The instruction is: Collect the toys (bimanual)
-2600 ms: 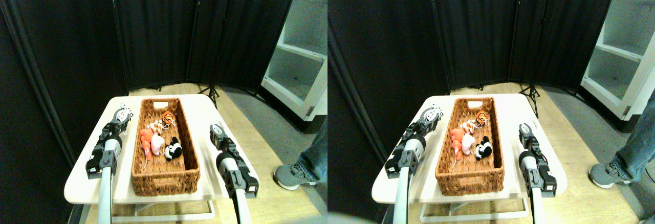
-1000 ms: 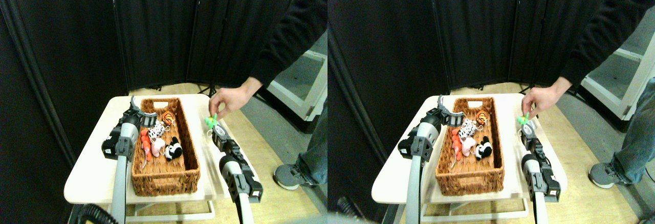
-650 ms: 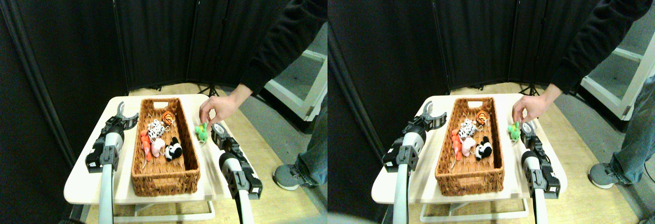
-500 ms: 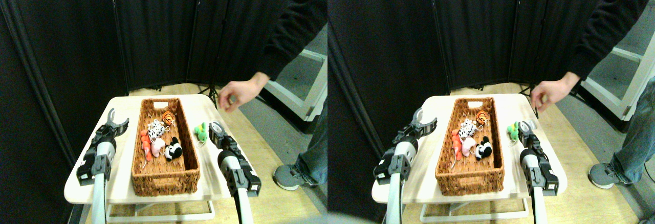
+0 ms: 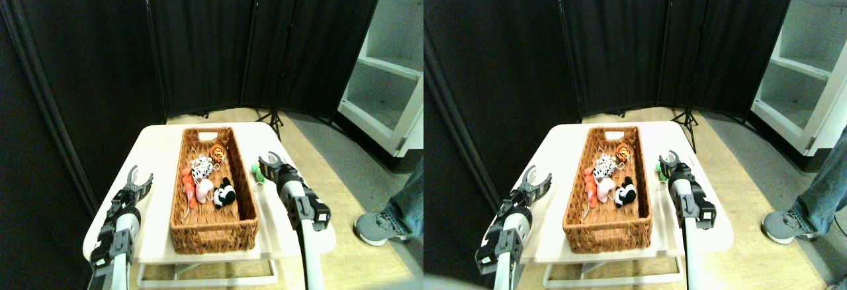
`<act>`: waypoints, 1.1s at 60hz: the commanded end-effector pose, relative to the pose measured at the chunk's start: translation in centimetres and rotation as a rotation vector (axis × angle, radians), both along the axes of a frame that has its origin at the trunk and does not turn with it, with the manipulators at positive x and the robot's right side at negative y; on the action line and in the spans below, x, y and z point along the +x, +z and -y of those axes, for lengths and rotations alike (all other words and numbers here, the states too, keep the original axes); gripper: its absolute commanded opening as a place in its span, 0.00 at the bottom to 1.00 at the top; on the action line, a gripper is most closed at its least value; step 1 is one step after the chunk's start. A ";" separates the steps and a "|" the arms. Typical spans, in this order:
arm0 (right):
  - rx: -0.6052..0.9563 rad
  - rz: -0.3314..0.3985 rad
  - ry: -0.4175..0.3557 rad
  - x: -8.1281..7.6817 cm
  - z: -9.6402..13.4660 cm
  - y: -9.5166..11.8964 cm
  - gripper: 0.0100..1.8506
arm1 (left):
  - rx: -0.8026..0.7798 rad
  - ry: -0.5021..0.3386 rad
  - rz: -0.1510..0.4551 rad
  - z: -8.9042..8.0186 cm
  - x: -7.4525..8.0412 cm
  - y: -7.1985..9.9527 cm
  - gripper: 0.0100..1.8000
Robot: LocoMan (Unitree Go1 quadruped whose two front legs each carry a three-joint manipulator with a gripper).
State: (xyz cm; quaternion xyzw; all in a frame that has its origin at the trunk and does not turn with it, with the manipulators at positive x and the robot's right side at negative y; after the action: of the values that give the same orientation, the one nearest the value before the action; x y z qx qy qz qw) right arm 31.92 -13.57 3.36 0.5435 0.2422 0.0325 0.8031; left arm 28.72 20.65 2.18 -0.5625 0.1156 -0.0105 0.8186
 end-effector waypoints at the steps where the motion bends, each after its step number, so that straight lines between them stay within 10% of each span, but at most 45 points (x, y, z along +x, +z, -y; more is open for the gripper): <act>1: 0.044 -0.048 -0.018 0.7 0.1 -1.0 0.29 | -0.007 0.022 -0.004 -0.4 -0.1 -1.3 0.20; 17: -0.102 -0.080 0.076 0.8 0.2 -3.2 0.26 | -0.009 0.057 -0.008 -0.9 -0.3 -2.3 0.21; 33: -0.008 -0.116 -0.027 1.3 1.0 -4.0 0.19 | -0.027 0.064 -0.017 -0.6 -0.2 -2.4 0.18; 66: 0.039 -0.155 -0.106 3.1 2.1 -4.1 0.45 | -0.038 0.050 -0.019 0.1 -0.3 -2.4 0.17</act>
State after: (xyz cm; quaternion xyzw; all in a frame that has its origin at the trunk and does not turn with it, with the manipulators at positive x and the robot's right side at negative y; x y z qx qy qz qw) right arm 34.53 -15.65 -0.69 0.5719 0.2785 -0.0582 0.7694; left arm 28.19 20.75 -1.20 -0.5828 0.1261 0.0270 0.8023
